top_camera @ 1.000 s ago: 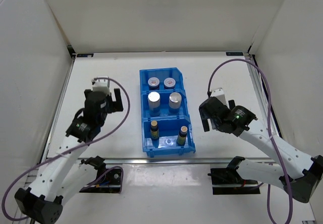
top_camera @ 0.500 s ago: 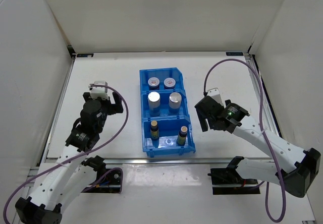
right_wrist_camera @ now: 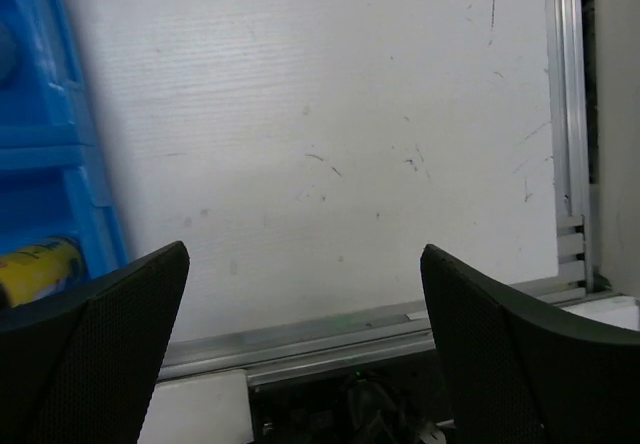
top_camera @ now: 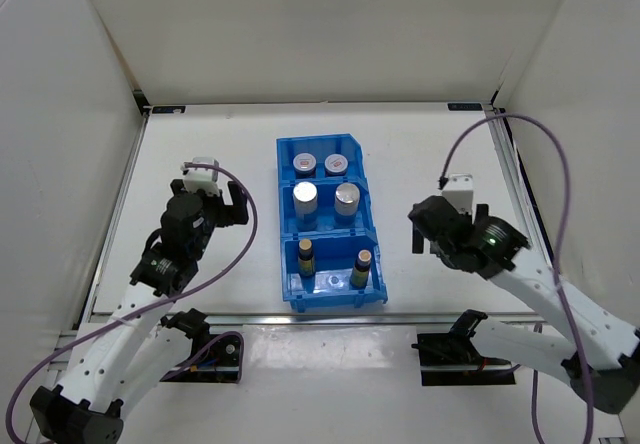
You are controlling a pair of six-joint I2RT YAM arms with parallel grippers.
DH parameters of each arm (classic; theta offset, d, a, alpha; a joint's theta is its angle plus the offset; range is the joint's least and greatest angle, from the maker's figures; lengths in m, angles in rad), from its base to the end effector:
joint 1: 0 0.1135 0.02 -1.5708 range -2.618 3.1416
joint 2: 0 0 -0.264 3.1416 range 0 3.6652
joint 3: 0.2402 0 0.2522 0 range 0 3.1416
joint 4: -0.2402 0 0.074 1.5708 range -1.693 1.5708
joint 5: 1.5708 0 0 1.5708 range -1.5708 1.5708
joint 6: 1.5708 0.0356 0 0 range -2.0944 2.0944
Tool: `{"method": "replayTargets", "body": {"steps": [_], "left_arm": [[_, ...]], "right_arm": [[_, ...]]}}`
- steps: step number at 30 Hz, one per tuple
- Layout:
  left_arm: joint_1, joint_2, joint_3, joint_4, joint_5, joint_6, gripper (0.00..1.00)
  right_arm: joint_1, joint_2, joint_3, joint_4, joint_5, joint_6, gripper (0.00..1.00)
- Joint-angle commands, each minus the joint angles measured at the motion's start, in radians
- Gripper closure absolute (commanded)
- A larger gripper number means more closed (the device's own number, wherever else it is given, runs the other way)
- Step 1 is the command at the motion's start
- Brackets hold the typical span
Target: Organize the condiment bottles
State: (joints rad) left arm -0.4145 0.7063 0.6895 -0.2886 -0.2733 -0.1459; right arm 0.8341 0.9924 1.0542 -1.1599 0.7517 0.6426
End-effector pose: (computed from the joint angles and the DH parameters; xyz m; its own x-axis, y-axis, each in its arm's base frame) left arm 0.1580 -0.0590 0.3082 -0.2944 -0.0234 -0.9554 0.1105 0.9922 -0.0584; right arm 0.1268 0.1037 0.3205 -0.6779 -0.0958 -0.7288 0.0925 0.9725 -0.2139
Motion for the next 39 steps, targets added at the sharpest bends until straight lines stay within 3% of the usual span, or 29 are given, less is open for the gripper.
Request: {"method": "replayTargets", "body": {"steps": [1,5,8,19,25,33,39], "left_arm": [[0.003,0.015,0.037,-0.004,0.049,-0.018,0.0],[0.003,0.015,0.038,-0.004,0.059,-0.018,0.0],[0.003,0.015,0.038,-0.004,0.059,-0.018,0.0],[0.003,0.044,0.038,-0.004,0.059,-0.018,0.0],[0.003,0.074,0.047,-0.004,0.059,-0.018,0.0],[0.003,0.071,0.065,-0.038,0.059,-0.018,0.0],[0.003,0.024,0.056,-0.038,0.048,-0.027,0.0]], "right_arm": [[0.014,-0.154,0.001,0.038,0.031,0.048,0.0],[0.023,-0.349,-0.146,0.236,-0.15,-0.096,0.0],[0.023,-0.432,-0.209,0.269,-0.12,-0.074,0.0],[0.023,-0.36,-0.25,0.258,-0.15,0.014,0.0],[0.023,-0.391,-0.162,0.227,-0.17,-0.017,0.0],[0.023,-0.311,0.087,-0.033,0.072,-0.093,0.0],[0.023,-0.501,0.135,-0.07,0.134,-0.104,0.0]]}}
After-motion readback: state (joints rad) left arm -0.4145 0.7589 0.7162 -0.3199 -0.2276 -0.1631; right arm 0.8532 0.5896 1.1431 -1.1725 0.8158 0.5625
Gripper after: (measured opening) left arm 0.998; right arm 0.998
